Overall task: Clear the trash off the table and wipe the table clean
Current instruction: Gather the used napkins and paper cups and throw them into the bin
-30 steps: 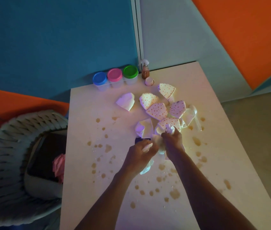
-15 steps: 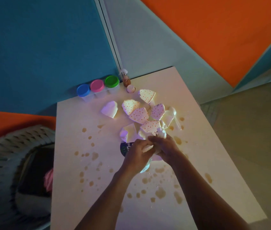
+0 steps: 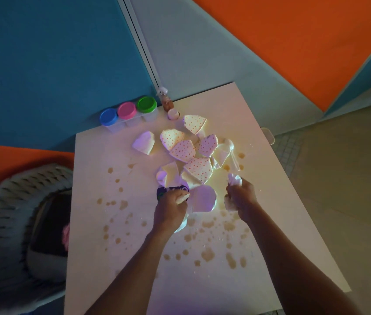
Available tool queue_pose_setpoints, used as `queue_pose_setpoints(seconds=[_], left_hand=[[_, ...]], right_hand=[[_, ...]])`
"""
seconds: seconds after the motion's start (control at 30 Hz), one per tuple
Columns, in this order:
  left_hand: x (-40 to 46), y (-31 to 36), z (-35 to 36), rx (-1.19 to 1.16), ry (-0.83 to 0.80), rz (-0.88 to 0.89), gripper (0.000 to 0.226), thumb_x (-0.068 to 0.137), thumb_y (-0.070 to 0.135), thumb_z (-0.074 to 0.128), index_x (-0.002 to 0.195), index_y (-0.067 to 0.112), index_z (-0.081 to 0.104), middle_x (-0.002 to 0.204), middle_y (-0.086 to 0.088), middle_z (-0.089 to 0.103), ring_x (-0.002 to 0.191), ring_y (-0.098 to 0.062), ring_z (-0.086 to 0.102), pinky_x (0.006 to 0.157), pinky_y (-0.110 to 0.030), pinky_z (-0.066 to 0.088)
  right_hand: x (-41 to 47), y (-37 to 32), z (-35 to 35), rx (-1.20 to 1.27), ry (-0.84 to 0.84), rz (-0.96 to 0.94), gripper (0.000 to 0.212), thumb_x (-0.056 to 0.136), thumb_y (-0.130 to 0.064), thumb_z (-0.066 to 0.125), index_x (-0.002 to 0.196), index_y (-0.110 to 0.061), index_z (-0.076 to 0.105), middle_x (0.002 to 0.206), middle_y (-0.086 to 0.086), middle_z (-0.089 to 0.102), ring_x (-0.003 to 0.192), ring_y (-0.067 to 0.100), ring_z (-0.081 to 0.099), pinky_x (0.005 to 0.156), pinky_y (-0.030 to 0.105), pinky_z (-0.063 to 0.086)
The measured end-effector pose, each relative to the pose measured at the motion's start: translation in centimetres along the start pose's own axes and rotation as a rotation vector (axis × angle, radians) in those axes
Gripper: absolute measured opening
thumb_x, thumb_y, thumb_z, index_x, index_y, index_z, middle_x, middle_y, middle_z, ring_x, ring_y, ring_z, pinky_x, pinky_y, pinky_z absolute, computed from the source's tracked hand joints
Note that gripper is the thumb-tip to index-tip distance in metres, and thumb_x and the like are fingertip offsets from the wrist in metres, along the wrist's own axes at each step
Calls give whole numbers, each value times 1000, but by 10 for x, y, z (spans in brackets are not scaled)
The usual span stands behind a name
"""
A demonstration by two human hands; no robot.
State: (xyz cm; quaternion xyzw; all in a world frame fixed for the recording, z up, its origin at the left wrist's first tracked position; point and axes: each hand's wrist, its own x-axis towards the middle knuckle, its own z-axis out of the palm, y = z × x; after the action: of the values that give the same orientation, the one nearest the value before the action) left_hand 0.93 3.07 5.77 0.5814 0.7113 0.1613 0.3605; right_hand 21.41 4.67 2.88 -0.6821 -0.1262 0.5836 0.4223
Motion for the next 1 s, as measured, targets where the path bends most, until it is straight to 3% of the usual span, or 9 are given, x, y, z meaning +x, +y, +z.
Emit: queue_pose_setpoints(seconds=[0.1, 0.17, 0.27, 0.37, 0.47, 0.63, 0.8, 0.9, 1.0], left_hand=[[6, -9, -4, 16, 78, -88, 26, 92, 20, 60, 113, 27, 73, 120, 4, 68, 110, -22, 66, 93, -33, 52], [11, -14, -7, 40, 104, -100, 28, 91, 19, 60, 114, 29, 73, 122, 3, 67, 112, -23, 65, 90, -29, 49], [22, -18, -13, 96, 117, -83, 31, 91, 17, 58, 116, 31, 71, 125, 0, 62, 114, -24, 63, 89, -30, 47], [37, -22, -17, 116, 111, -91, 34, 91, 19, 57, 118, 36, 68, 130, 2, 56, 116, -23, 60, 93, -34, 49], [52, -24, -20, 123, 91, -119, 45, 90, 21, 55, 129, 41, 56, 139, 5, 48, 118, -24, 58, 96, -42, 52], [76, -26, -19, 205, 7, -178, 54, 92, 20, 51, 142, 38, 41, 150, 3, 37, 122, -30, 52, 98, -42, 48], [102, -28, -16, 250, -54, -205, 53, 94, 24, 49, 143, 39, 38, 154, 0, 33, 126, -34, 48, 101, -44, 45], [114, -30, -12, 317, -53, -161, 46, 99, 37, 49, 143, 41, 39, 155, -3, 31, 129, -35, 45, 100, -45, 45], [122, -33, -7, 366, -66, -185, 48, 100, 42, 48, 147, 36, 40, 155, -7, 32, 131, -37, 45, 101, -46, 44]], right_hand=[[-3, 3, 1, -241, -54, -82, 14, 75, -12, 58, 85, -18, 65, 71, 4, 60, 56, 22, 55, 51, 28, 45], [-4, 5, 5, -388, -102, -95, 33, 66, -25, 67, 98, -22, 64, 86, 4, 66, 71, 25, 63, 62, 33, 50], [-5, 7, 16, -620, -98, -132, 53, 70, -37, 77, 118, -28, 56, 105, 1, 57, 90, 23, 61, 75, 32, 49], [-5, 11, 25, -815, -91, -194, 63, 71, -47, 78, 127, -32, 52, 114, 2, 50, 95, 23, 55, 77, 31, 41], [-2, 17, 36, -937, -86, -239, 75, 70, -48, 81, 136, -32, 47, 125, 4, 50, 105, 27, 57, 81, 33, 44], [8, 27, 51, -1072, -70, -232, 87, 67, -37, 85, 142, -28, 42, 129, 9, 52, 110, 34, 57, 93, 41, 47], [14, 38, 54, -1218, -36, -283, 66, 78, -15, 73, 137, -28, 47, 120, 8, 63, 104, 32, 61, 79, 36, 44], [14, 39, 50, -1314, 7, -338, 48, 80, -14, 65, 124, -30, 58, 111, 4, 67, 97, 31, 65, 69, 32, 40], [17, 40, 46, -1344, 11, -337, 39, 81, -18, 60, 118, -30, 63, 108, 3, 66, 98, 32, 65, 71, 32, 42]])
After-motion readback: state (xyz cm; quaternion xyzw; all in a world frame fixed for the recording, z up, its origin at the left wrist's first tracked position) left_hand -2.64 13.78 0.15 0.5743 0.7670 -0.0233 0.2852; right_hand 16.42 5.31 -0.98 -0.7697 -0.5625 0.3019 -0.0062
